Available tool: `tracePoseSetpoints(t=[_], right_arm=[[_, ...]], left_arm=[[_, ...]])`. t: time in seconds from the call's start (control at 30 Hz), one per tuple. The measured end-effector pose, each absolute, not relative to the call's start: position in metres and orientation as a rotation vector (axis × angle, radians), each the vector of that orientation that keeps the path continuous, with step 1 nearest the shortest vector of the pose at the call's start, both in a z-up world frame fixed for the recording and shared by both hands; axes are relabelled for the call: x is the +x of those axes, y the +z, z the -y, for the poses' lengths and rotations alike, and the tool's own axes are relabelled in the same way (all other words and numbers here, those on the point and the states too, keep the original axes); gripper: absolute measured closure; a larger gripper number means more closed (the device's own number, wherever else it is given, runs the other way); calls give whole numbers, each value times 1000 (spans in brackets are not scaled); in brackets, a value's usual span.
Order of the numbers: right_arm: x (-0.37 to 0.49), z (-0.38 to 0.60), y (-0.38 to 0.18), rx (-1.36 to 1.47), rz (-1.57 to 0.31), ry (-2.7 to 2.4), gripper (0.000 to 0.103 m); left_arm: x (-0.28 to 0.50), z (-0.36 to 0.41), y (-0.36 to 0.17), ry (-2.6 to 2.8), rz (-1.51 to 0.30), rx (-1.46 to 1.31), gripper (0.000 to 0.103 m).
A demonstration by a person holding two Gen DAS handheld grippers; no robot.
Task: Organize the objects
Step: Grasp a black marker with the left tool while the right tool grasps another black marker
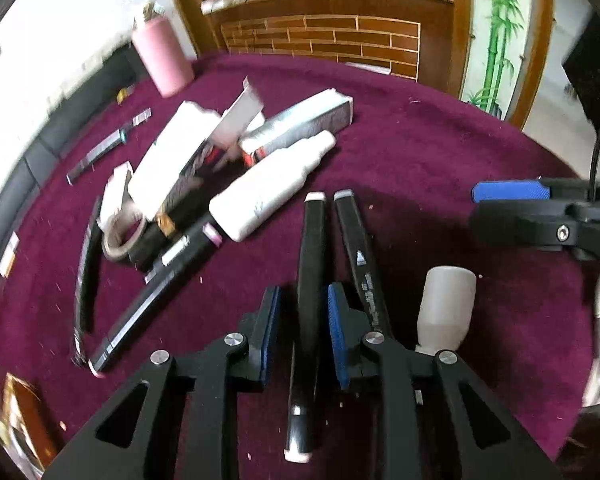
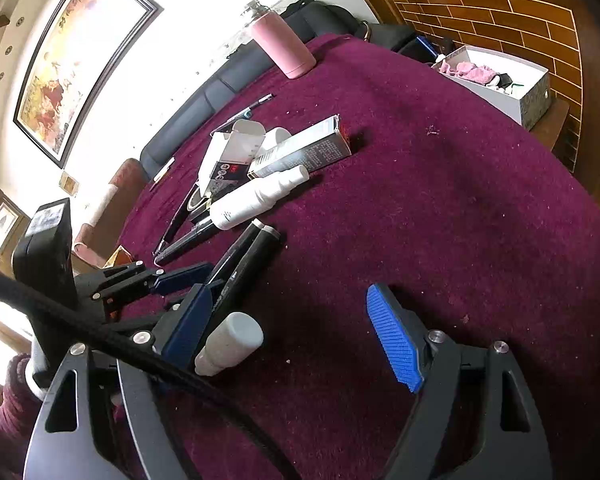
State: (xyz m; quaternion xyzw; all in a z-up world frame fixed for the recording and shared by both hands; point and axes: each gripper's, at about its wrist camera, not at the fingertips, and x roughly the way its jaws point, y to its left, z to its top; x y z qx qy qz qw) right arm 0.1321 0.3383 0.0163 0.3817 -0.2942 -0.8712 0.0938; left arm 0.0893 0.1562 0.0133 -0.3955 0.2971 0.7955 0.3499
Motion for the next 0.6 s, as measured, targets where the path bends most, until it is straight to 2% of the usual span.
tracePoseSetpoints(t=[0.03, 0.1, 0.23, 0.33, 0.4, 0.43, 0.5, 0.57, 0.6], right_arm=[[131, -338, 17, 1150, 869, -2588, 22], [126, -333, 21, 1200, 837, -2602, 23], [116, -306, 41, 1209, 714, -2595, 23], [94, -273, 47, 1329, 527, -2626, 24], [79, -255, 40, 1431, 414, -2637, 36], [71, -247, 32, 1496, 362, -2626, 52], [64, -229, 32, 1520, 224, -2677, 58], [60, -215, 30, 1545, 154, -2683, 72], [59, -207, 29, 1544, 116, -2675, 73]], left_arm=[[89, -154, 13, 2056, -749, -1029, 88], [78, -138, 15, 2027, -578, -1123, 92], [70, -92, 24, 2102, -378, -1159, 92], [76, -42, 38, 2154, -180, -1151, 92], [85, -14, 48, 2187, -99, -1117, 92], [89, -4, 53, 2197, -72, -1101, 92], [98, 19, 63, 2219, -1, -1061, 92], [109, 43, 68, 2231, 78, -1021, 91], [113, 54, 69, 2241, 106, -1009, 92]])
